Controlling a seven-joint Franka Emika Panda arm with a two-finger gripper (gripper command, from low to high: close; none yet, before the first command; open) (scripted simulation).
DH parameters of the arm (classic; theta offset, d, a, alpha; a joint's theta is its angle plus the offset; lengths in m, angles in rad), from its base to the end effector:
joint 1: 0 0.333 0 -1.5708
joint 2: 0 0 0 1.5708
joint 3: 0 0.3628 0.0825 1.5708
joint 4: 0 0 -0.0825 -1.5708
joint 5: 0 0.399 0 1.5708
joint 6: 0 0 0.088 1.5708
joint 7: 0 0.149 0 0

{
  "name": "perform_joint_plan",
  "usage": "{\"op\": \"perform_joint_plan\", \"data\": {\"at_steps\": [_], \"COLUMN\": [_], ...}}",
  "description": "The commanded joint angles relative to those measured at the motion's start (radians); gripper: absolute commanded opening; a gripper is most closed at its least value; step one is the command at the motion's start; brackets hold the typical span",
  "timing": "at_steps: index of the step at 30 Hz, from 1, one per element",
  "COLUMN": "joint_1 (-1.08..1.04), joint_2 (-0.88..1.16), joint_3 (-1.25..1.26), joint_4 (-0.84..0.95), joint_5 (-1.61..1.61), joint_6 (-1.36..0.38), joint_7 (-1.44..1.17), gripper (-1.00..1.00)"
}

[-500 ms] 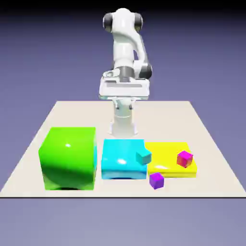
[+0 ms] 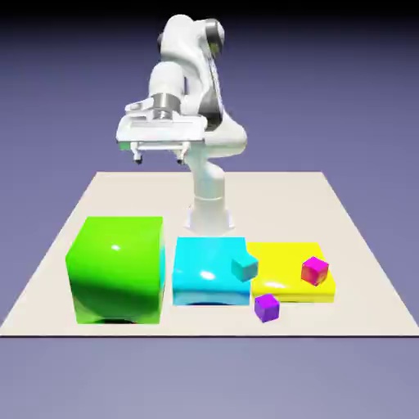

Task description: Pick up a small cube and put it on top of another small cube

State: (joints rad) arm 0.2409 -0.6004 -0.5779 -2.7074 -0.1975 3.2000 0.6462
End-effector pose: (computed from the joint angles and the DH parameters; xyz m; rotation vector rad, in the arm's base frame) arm 0.4125 -0.1475 0.5167 -2.2099 1.0276 -1.3029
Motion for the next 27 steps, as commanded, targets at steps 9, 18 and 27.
{"op": "perform_joint_plan", "data": {"at_steps": [9, 18, 27], "joint_1": [0.118, 0.191, 0.255], "joint_2": [-0.028, -0.095, -0.172], "joint_3": [-0.326, -0.652, -0.979], "joint_4": [0.048, 0.057, 0.057], "joint_5": [-0.132, -0.341, -0.567], "joint_6": [0.088, 0.159, 0.227], "joint_7": [-0.055, -0.118, -0.183], "gripper": [0.0, 0.0, 0.0]}}
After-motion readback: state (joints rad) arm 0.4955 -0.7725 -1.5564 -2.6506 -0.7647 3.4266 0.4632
